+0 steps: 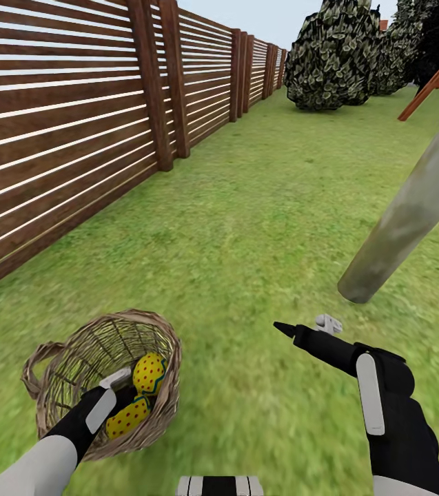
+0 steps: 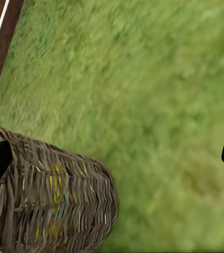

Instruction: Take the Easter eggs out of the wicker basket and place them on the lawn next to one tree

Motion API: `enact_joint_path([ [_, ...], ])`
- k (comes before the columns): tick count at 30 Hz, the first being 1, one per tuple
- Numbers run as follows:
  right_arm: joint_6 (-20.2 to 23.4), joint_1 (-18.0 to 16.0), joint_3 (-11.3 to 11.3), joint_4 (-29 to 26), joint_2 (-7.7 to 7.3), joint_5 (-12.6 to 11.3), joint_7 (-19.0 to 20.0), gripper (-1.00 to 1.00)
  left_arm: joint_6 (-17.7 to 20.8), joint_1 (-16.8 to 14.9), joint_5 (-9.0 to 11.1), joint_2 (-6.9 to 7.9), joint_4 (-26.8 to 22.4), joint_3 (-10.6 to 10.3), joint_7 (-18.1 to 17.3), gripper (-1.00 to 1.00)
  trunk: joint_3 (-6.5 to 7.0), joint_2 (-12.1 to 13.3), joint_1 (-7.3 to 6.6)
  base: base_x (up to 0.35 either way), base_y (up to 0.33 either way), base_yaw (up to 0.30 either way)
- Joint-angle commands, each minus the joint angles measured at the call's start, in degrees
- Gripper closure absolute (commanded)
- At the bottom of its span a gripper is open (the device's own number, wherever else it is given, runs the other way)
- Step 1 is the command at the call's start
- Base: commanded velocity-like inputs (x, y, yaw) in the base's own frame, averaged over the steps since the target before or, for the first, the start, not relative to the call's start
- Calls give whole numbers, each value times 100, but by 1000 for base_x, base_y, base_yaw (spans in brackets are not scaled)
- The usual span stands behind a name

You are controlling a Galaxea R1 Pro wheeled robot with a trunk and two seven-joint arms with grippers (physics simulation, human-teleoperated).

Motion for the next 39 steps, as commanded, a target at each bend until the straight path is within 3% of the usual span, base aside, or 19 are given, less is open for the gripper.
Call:
enact_joint_path([
  [1, 31, -5, -17, -3, 6, 13, 33, -100, 25, 0, 48, 1, -13, -5, 36, -100, -5, -2, -1, 0, 0, 0],
  [15, 31, -4, -23, -3, 8, 13, 33, -100, 59, 0, 48, 1, -20, -10, 8, -100, -5, -2, -1, 0, 0, 0],
  [20, 31, -5, -27, -3, 6, 13, 33, -100, 87, 0, 48, 15, -21, -16, -277, -100, -5, -2, -1, 0, 0, 0],
  [32, 31, -5, -27, -3, 6, 13, 33, -100, 60, 0, 48, 15, -21, -19, -308, -100, -5, -2, -1, 0, 0, 0],
  [39, 31, -4, -24, -3, 6, 13, 33, -100, 30, 0, 48, 11, -13, -19, -290, -100, -137, -10, 14, 0, 0, 0],
])
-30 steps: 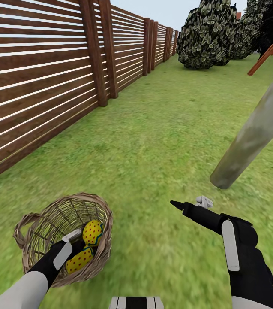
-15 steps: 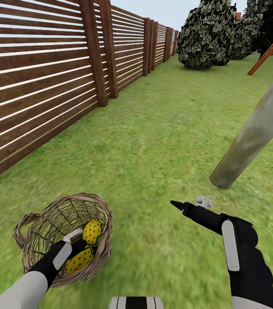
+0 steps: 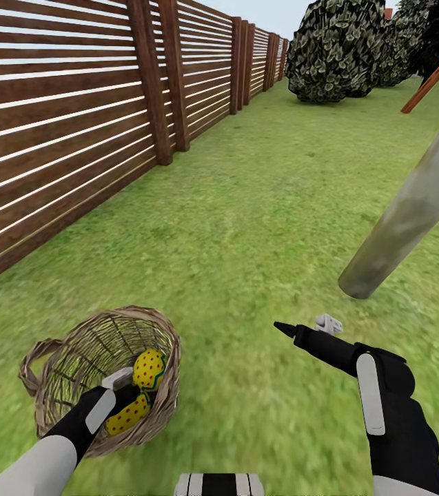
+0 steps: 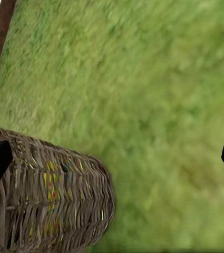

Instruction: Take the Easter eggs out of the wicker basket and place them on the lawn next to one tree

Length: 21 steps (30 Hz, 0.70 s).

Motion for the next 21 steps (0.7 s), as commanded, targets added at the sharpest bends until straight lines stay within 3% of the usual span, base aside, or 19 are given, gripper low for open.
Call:
enact_joint_path([
  [1, 31, -5, -17, -3, 6, 13, 33, -100, 23, 0, 53, -1, -13, -5, 38, -100, -4, -2, -1, 0, 0, 0],
  [11, 31, -6, -22, -3, 6, 13, 33, -100, 11, 2, 53, -9, -13, -5, 47, -100, -4, -2, -1, 0, 0, 0],
  [15, 31, -6, -23, -3, 6, 13, 33, -100, 11, 1, 53, -9, -13, -5, 47, -100, -93, -7, 9, 0, 0, 0],
  [21, 31, -6, -23, -3, 6, 13, 33, -100, 11, 0, 53, -9, -13, -1, 47, -100, -93, -7, 9, 0, 0, 0],
])
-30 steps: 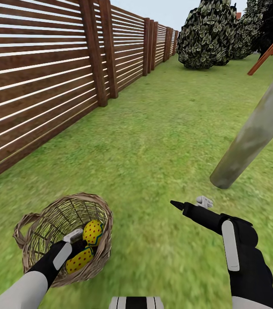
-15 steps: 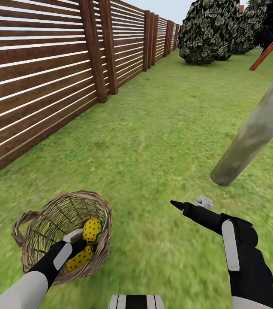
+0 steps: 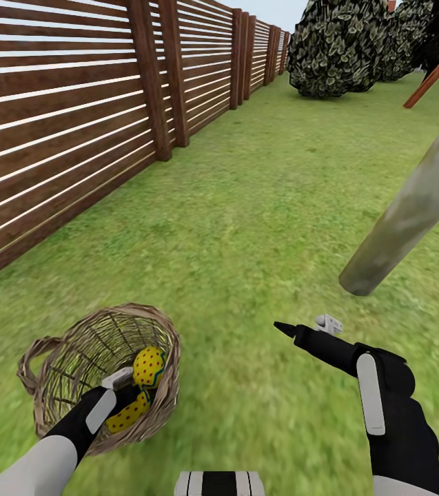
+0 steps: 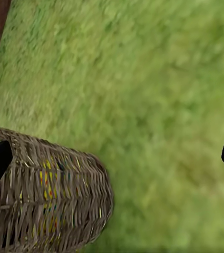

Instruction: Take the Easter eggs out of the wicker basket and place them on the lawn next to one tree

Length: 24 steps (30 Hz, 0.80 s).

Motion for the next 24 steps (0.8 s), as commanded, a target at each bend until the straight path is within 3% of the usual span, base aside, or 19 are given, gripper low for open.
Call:
enact_joint_path([
  [1, 31, -5, -15, -3, 6, 13, 33, -100, 26, 0, 53, 1, -14, -3, 37, -100, -4, -2, -1, 0, 0, 0],
  [24, 31, -5, -15, -3, 6, 13, 39, -100, 40, 0, 61, 11, -14, 1, 47, -100, -137, -10, 14, 0, 0, 0],
])
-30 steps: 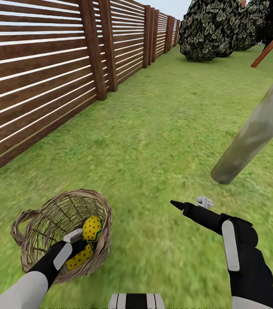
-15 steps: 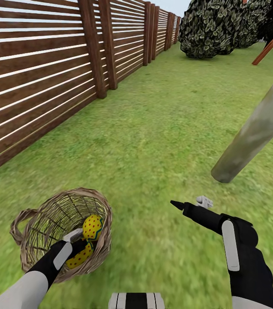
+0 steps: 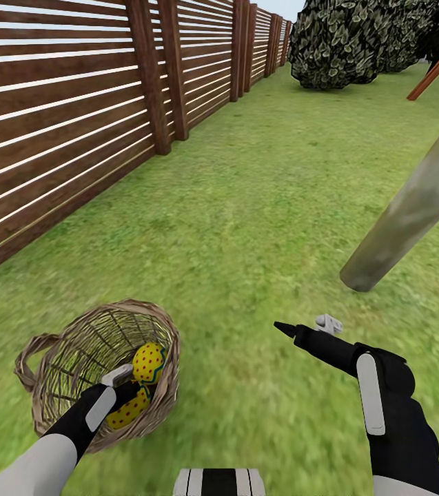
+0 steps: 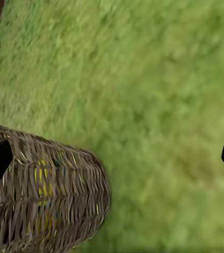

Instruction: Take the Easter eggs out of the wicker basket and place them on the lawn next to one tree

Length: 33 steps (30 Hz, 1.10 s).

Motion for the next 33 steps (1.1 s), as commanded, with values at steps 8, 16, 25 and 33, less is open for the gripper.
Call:
enact_joint_path([
  [8, 31, -4, -15, -3, 6, 14, 33, -100, 51, 5, 104, 8, 118, -5, 29, -100, -5, -1, 0, 0, 0, 0],
  [16, 31, -5, -23, -3, 6, 14, 36, -100, 54, 5, 121, 17, 118, 9, 23, -100, -5, -1, 0, 0, 0, 0],
  [25, 31, -5, -24, -3, 6, 11, 36, -100, 60, 5, 122, 17, 118, 40, 1, 100, -5, -1, 0, 0, 0, 0],
  [33, 31, -5, -24, -3, 6, 12, 36, -100, 72, 5, 124, 25, 107, 70, -33, 100, -5, -1, 0, 0, 0, 0],
])
